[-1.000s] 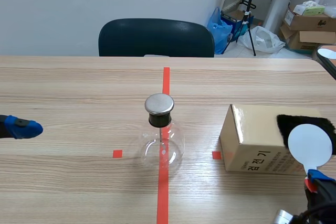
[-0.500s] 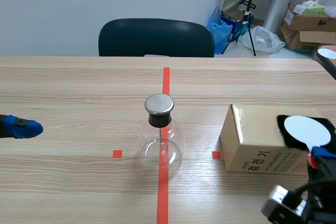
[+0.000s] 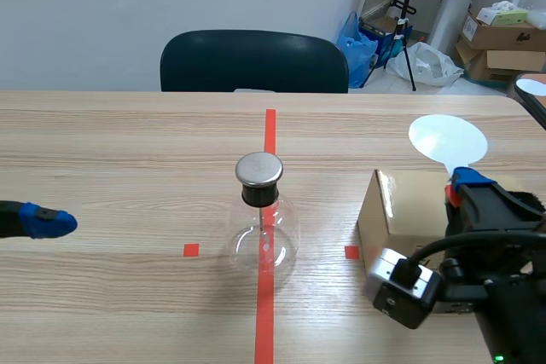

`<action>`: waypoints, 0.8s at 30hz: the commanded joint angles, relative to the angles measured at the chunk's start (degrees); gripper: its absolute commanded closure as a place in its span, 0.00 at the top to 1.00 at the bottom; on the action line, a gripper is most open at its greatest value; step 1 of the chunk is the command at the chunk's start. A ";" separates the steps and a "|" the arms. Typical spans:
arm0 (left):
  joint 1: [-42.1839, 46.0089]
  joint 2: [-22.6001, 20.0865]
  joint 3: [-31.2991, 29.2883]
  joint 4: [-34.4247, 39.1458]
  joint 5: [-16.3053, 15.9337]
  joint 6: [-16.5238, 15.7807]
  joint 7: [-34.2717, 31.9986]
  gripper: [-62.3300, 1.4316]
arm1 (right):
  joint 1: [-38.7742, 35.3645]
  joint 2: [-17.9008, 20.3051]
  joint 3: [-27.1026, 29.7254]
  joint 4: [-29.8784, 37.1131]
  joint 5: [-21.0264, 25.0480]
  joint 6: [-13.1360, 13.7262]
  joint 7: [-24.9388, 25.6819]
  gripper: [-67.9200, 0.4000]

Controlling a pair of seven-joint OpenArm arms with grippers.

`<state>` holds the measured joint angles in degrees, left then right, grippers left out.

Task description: Do the electroscope experiment

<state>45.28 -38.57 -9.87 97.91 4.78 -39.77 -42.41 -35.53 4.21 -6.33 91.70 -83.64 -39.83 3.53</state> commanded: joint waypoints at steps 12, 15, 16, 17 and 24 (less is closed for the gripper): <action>-20.00 10.01 8.13 -14.29 4.83 1.46 9.27 0.07 | 5.29 7.08 -13.62 0.50 -0.06 3.26 -13.53 0.02; -25.79 10.12 12.96 -20.33 6.62 1.51 8.98 0.07 | 6.36 8.63 -16.61 0.50 -0.06 3.54 -15.65 0.02; -27.54 10.14 14.62 -22.32 6.93 1.51 8.83 0.07 | 6.75 9.14 -17.64 0.50 -0.06 4.11 -16.39 0.02; -29.40 10.14 16.33 -24.24 6.86 1.51 8.83 0.07 | 7.15 9.64 -18.71 0.50 -0.06 5.33 -17.42 0.02; -40.72 12.59 24.11 -36.63 6.86 2.29 8.90 0.07 | 10.32 13.05 -26.27 0.39 -0.06 5.90 -24.17 0.02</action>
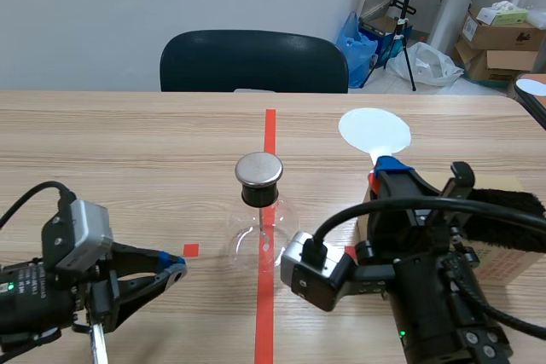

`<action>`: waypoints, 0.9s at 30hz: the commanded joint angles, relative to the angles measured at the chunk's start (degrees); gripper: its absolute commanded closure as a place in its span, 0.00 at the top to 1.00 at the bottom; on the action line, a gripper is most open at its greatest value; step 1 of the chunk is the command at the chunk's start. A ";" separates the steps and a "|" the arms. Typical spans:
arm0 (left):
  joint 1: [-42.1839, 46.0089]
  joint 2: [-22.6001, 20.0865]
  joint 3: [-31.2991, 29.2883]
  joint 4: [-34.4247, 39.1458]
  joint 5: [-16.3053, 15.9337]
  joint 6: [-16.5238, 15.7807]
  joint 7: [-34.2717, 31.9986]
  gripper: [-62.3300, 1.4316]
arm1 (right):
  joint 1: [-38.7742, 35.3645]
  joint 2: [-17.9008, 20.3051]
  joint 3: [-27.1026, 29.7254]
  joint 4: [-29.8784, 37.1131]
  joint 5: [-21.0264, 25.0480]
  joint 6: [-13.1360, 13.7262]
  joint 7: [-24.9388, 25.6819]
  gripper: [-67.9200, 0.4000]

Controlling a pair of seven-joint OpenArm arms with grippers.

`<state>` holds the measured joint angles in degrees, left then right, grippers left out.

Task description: Do the electroscope experiment

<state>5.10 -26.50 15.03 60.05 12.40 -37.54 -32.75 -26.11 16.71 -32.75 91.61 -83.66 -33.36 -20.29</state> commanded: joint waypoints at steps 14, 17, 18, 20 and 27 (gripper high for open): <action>-7.52 2.84 1.79 -7.67 -0.74 0.98 -2.36 0.07 | 4.22 4.46 -7.43 0.35 -0.04 2.64 -7.37 0.02; -7.52 2.84 1.79 -7.67 -0.74 0.96 -2.36 0.07 | 4.37 4.87 -7.85 -0.04 -0.04 3.30 -7.65 0.02; -7.52 2.84 1.79 -7.67 -0.74 0.96 -2.36 0.07 | 4.37 4.90 -7.85 -0.26 -0.04 3.30 -7.65 0.02; -7.52 2.84 1.79 -7.67 -0.74 0.96 -2.38 0.07 | 4.37 4.90 -7.85 -0.79 -0.04 3.45 -7.65 0.02; -7.52 2.84 1.79 -7.67 -0.74 0.92 -2.38 0.07 | 4.35 4.85 -7.82 -2.12 -0.04 3.48 -7.21 0.02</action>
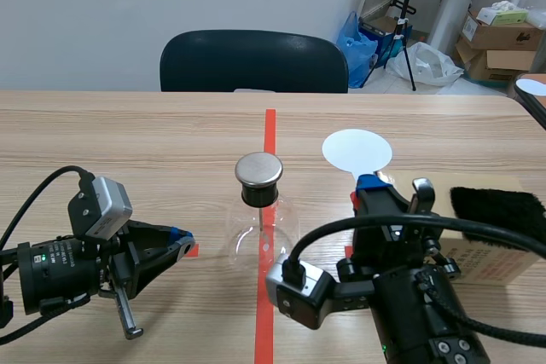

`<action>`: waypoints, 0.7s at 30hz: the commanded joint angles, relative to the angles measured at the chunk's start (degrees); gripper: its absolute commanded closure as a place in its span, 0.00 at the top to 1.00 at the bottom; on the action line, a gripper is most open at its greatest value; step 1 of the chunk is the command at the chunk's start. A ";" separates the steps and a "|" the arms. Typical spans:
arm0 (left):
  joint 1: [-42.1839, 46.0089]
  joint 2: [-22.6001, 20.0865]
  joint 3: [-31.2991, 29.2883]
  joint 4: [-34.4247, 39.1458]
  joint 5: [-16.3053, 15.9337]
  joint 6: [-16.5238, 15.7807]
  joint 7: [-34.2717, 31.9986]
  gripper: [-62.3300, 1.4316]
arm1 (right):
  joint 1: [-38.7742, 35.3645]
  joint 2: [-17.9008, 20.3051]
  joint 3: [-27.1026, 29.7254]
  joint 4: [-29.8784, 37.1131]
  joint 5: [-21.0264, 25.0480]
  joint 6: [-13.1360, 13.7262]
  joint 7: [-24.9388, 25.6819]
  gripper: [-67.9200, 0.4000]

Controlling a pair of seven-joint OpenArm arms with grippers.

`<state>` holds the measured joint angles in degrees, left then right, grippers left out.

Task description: Do the electroscope experiment

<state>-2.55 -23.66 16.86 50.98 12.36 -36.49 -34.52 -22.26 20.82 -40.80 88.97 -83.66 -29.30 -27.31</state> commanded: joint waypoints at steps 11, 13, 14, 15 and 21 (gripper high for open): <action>0.13 0.15 -0.04 1.40 -0.68 -0.28 -1.51 0.07 | 0.50 -0.26 0.22 0.52 -0.04 -0.63 0.04 0.02; 0.13 0.15 -0.04 1.40 -0.68 -0.28 -1.51 0.07 | 0.50 -0.24 0.22 0.52 -0.04 -0.63 0.04 0.02; 0.13 0.15 -0.04 1.40 -0.68 -0.28 -1.53 0.07 | 0.50 -0.22 0.22 0.52 -0.04 -0.63 0.17 0.02; 0.13 0.15 -0.04 1.40 -0.68 -0.28 -1.62 0.07 | 0.50 -0.22 0.22 0.52 -0.04 -0.63 0.26 0.02; 0.15 0.15 -0.04 1.40 -0.66 -0.28 -1.62 0.07 | 0.50 -0.20 0.22 0.52 -0.04 -0.63 0.26 0.02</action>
